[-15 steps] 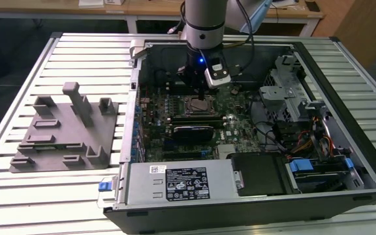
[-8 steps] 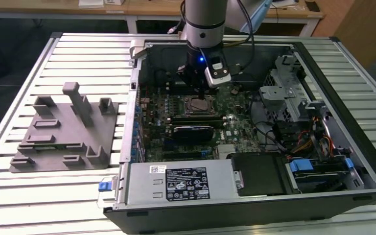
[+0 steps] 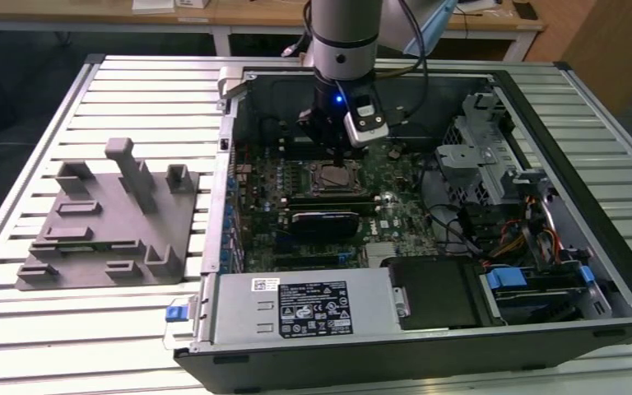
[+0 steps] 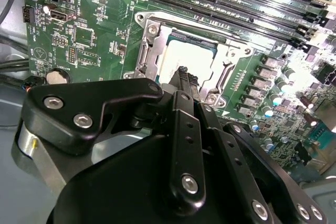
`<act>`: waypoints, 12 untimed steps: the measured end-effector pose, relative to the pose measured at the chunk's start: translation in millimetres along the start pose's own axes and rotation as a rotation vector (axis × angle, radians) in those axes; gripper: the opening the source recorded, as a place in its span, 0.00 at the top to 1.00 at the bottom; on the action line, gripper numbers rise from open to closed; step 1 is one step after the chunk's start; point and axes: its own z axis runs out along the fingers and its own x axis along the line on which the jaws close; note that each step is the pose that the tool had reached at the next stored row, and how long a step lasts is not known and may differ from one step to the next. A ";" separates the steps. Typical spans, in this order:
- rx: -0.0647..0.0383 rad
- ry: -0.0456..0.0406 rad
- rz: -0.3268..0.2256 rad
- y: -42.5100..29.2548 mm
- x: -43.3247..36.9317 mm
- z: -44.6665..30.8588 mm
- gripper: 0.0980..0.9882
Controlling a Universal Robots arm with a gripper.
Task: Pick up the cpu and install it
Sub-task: 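Install the second cpu locking lever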
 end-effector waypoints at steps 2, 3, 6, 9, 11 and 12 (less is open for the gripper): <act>0.000 0.0000 0.000 0.0 -0.1 -1.0 0.99; 0.000 0.0000 0.000 0.1 -0.1 -1.4 0.99; 0.000 -0.0001 0.000 0.1 -0.2 -1.6 0.99; 0.000 0.0000 0.000 -0.6 -0.5 -1.7 0.99; 0.000 0.0000 0.000 -1.4 -0.8 -1.7 0.99; 0.000 0.0000 0.000 -1.9 -1.0 -1.7 0.99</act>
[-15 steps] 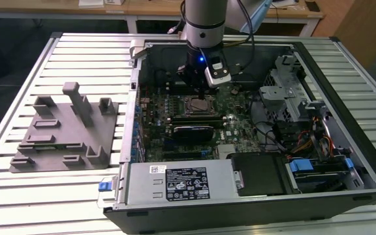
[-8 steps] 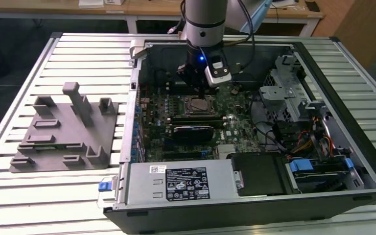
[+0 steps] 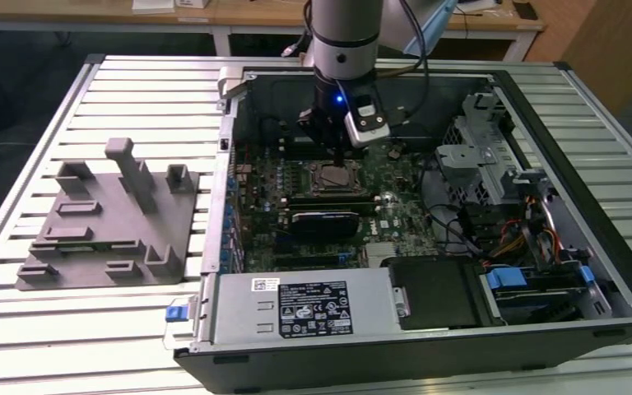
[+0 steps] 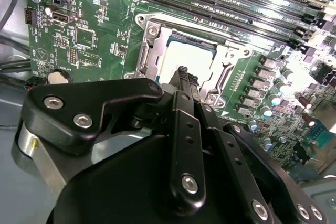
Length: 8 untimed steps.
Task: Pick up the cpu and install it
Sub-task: 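Install the second cpu locking lever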
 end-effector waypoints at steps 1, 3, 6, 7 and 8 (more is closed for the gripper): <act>0.000 0.0000 0.000 -0.6 -0.2 0.0 0.99; 0.000 -0.0001 0.000 -1.9 -0.6 0.0 0.99; 0.000 -0.0001 0.000 -4.3 -1.3 -0.1 0.99; 0.000 -0.0001 0.000 -5.0 -1.5 -0.1 0.99; 0.000 -0.0001 0.000 -5.8 -1.7 -0.1 0.99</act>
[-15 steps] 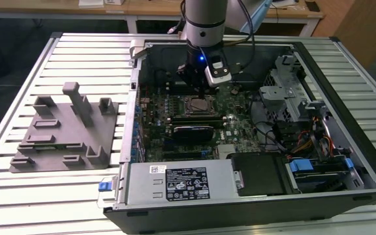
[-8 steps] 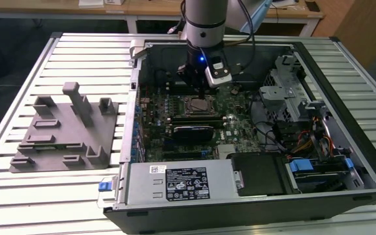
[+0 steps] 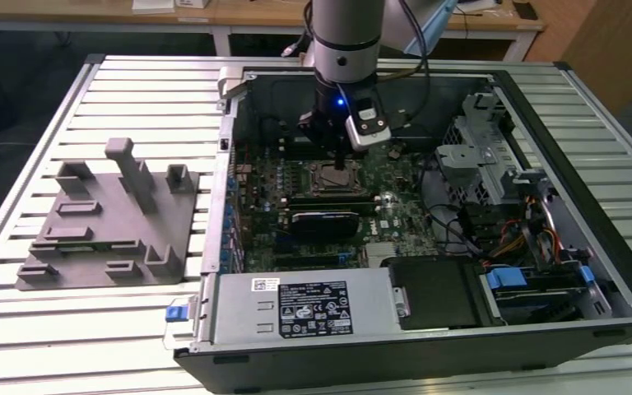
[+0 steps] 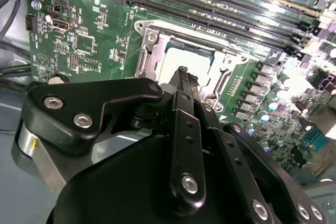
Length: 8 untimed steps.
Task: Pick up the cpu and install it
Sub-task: 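Install the second cpu locking lever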
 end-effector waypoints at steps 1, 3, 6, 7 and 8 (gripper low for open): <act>0.000 0.0000 0.000 -0.8 -0.2 0.0 0.99; 0.000 0.0001 0.000 -2.1 -0.6 -0.1 0.99; 0.000 0.0000 0.000 -4.0 -1.2 -0.1 0.99; 0.000 0.0000 0.000 -4.6 -1.4 -0.2 0.99; 0.000 0.0000 0.000 -5.2 -1.5 -0.2 0.99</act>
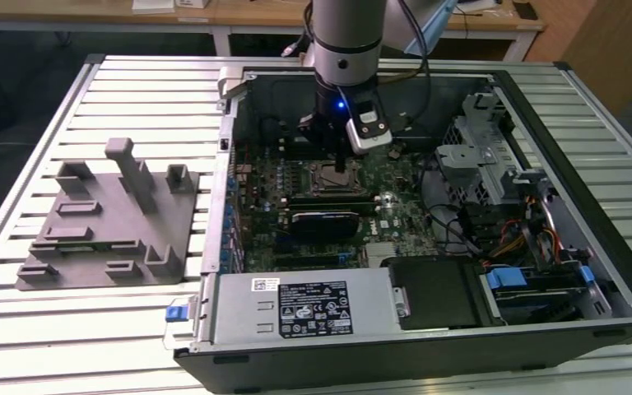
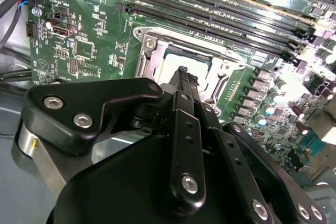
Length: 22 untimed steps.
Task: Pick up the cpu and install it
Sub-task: 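Install the second cpu locking lever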
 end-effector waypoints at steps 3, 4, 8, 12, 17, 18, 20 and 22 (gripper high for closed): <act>0.000 0.0000 0.000 -1.6 -0.5 0.0 0.99; 0.000 0.0000 0.000 -2.0 -0.6 -0.1 0.99; 0.000 0.0000 0.000 -3.8 -1.3 -0.1 0.99; 0.000 0.0000 0.000 -5.8 -2.2 -0.1 0.99; 0.000 0.0001 0.000 -8.4 -3.3 -0.2 0.99; 0.000 0.0001 0.000 -8.9 -3.6 -0.2 0.99; 0.000 0.0001 0.000 -10.0 -4.0 -0.2 0.99; 0.000 0.0001 0.000 -11.1 -4.4 -0.2 0.99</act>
